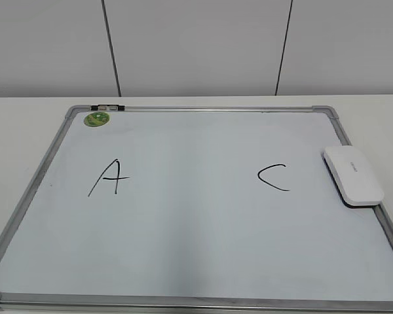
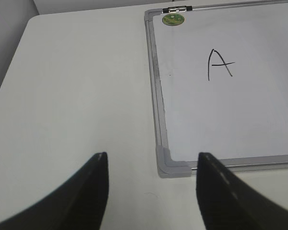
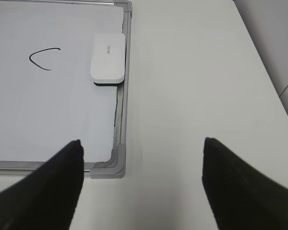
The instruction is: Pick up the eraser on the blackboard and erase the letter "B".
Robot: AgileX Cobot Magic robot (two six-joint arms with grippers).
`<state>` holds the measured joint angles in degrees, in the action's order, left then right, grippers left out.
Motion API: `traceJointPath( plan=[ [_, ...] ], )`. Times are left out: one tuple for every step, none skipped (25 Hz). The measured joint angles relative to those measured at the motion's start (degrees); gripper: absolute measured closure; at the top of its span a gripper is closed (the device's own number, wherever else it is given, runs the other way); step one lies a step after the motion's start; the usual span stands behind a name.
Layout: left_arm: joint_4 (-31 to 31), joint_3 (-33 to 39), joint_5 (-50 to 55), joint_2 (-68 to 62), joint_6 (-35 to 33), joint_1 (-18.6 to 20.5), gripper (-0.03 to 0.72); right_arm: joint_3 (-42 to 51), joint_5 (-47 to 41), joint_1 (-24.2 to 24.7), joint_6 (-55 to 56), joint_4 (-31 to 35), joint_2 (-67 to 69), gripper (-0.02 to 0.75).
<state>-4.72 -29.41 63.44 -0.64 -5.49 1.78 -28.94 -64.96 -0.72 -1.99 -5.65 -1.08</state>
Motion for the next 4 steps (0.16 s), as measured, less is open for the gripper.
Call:
traceJointPath(
  plan=[
    [0.0,0.0,0.0,0.0,0.0,0.0,0.269,0.0,0.0,0.0,0.0,0.0,0.0,0.147],
    [0.0,0.0,0.0,0.0,0.0,0.0,0.269,0.0,0.0,0.0,0.0,0.0,0.0,0.147],
    [0.0,0.0,0.0,0.0,0.0,0.0,0.269,0.0,0.0,0.0,0.0,0.0,0.0,0.147],
    [0.0,0.0,0.0,0.0,0.0,0.0,0.269,0.0,0.0,0.0,0.0,0.0,0.0,0.147]
  ],
)
